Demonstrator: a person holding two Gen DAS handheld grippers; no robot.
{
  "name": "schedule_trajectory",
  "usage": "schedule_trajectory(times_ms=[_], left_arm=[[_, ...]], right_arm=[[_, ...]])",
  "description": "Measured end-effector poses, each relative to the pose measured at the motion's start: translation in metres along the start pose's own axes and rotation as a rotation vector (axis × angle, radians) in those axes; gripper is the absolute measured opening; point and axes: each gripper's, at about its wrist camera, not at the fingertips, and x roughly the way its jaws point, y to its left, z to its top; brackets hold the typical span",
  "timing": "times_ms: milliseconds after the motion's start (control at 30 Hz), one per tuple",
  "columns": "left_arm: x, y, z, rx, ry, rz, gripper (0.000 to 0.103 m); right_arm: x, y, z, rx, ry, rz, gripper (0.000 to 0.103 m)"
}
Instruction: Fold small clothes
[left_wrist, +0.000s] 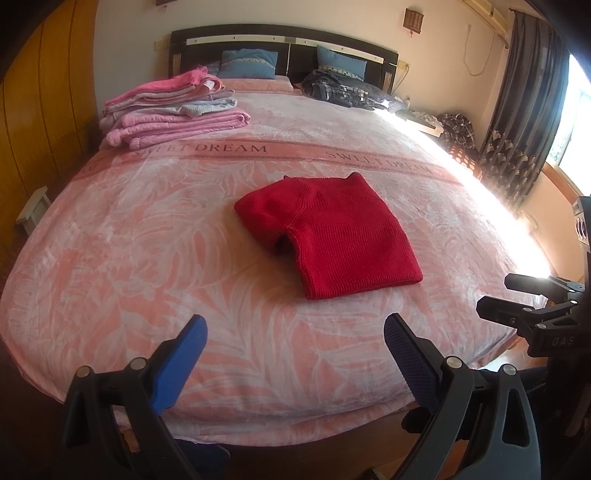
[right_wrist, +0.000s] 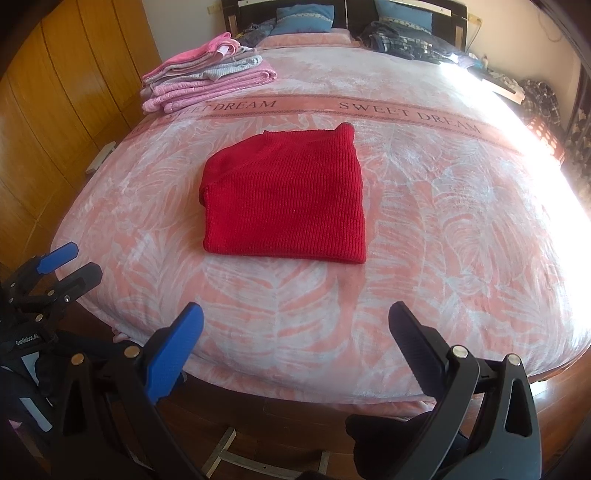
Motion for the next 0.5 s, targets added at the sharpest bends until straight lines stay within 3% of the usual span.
schedule_trajectory(times_ms=[500], left_arm=[[0.0011, 0.0004, 0.0003, 0.001, 0.0, -0.001, 0.097]], right_arm=[[0.0048, -0.0022, 0.0003, 0.011, 0.029, -0.01, 0.1]])
